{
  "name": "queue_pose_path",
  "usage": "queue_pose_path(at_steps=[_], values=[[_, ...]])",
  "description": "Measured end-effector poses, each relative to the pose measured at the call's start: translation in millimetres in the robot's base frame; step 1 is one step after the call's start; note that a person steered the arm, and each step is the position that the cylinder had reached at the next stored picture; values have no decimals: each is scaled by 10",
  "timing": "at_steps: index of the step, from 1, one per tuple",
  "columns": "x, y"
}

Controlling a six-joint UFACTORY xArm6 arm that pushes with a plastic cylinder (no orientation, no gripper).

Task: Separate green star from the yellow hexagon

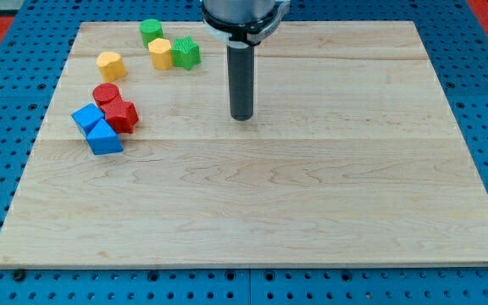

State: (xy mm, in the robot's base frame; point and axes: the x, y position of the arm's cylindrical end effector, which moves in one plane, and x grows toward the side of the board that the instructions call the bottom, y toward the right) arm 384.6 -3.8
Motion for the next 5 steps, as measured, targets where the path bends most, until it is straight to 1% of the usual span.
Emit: queue_pose_path(at_steps=[1, 2, 3, 5], values=[[-1051, -200], [-1926, -538], [-1927, -633], [-1872, -1509]])
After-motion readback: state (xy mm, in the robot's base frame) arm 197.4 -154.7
